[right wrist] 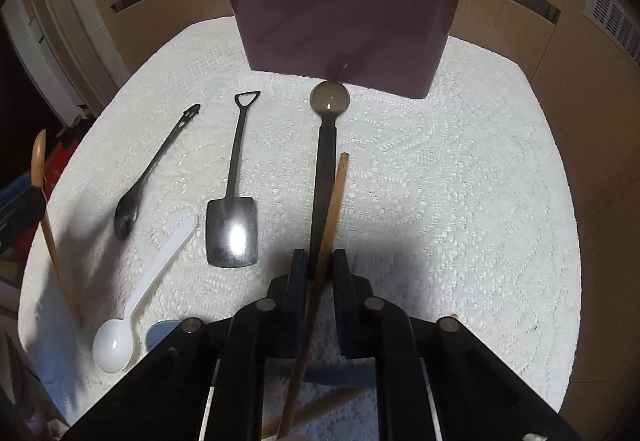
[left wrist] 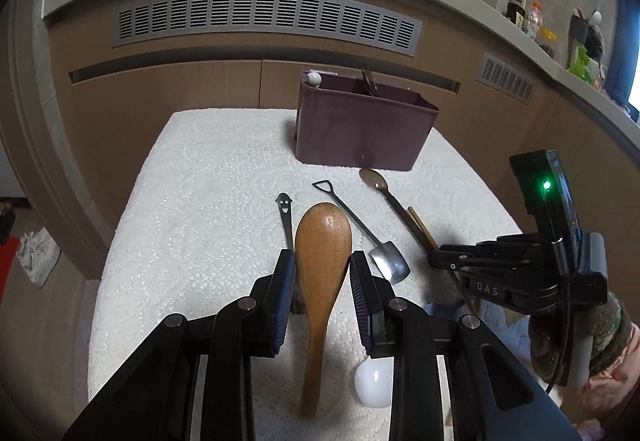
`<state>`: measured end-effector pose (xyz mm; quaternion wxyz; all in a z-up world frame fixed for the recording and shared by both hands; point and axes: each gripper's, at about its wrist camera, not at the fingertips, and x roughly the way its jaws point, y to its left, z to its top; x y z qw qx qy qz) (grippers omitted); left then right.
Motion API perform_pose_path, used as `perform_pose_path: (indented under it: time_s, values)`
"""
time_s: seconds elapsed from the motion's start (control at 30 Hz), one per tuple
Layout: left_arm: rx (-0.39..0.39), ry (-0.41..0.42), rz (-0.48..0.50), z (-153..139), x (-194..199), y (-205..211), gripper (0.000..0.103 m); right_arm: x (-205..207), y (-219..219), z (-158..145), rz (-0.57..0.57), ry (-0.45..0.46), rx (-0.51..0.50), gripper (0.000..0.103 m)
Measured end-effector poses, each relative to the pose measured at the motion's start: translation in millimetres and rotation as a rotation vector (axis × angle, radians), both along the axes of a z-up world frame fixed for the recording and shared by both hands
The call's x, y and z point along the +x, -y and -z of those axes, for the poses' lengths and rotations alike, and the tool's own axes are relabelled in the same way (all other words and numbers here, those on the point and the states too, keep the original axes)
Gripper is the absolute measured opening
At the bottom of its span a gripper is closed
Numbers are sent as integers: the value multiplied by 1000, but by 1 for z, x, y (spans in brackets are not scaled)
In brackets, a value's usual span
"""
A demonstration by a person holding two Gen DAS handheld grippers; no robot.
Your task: Organize utensils
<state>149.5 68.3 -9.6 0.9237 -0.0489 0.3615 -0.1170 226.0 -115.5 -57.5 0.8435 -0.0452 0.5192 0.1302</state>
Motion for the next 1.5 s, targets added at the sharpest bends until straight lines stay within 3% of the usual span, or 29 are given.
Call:
perform_pose_path:
  time_s: [0.2, 0.33, 0.5, 0.6, 0.67, 0.8, 1.0, 1.13, 1.3, 1.4, 1.5]
  values:
    - [-17, 47, 12, -20, -10, 5, 29, -26, 19, -40, 17, 126, 33, 11]
    - [-16, 106, 33, -49, -4, 17, 29, -32, 33, -70, 46, 206, 80, 11]
    - [-20, 214, 74, -106, 24, 30, 28, -22, 45, -129, 53, 357, 110, 11]
    - [-27, 279, 110, -144, 49, 38, 28, -4, 47, -179, 34, 453, 108, 10]
    - [-16, 321, 115, -168, 69, 42, 28, 11, 45, -207, 20, 500, 99, 4]
    - [-6, 355, 97, -197, 105, 45, 28, 41, 47, -248, 27, 542, 118, 4]
    - [-45, 338, 101, -208, 143, 39, 28, 60, 46, -269, 13, 564, 99, 4]
    - [-61, 311, 99, -196, 151, 32, 28, 70, 44, -240, -101, 438, 70, 5]
    - [-70, 278, 93, -171, 143, 25, 28, 73, 39, -146, -208, 231, -35, 6]
    - [-68, 253, 87, -157, 136, 22, 28, 79, 42, -85, -256, 76, -46, 9]
    - [-68, 236, 77, -144, 126, 20, 28, 87, 41, -42, -292, -23, -61, 12]
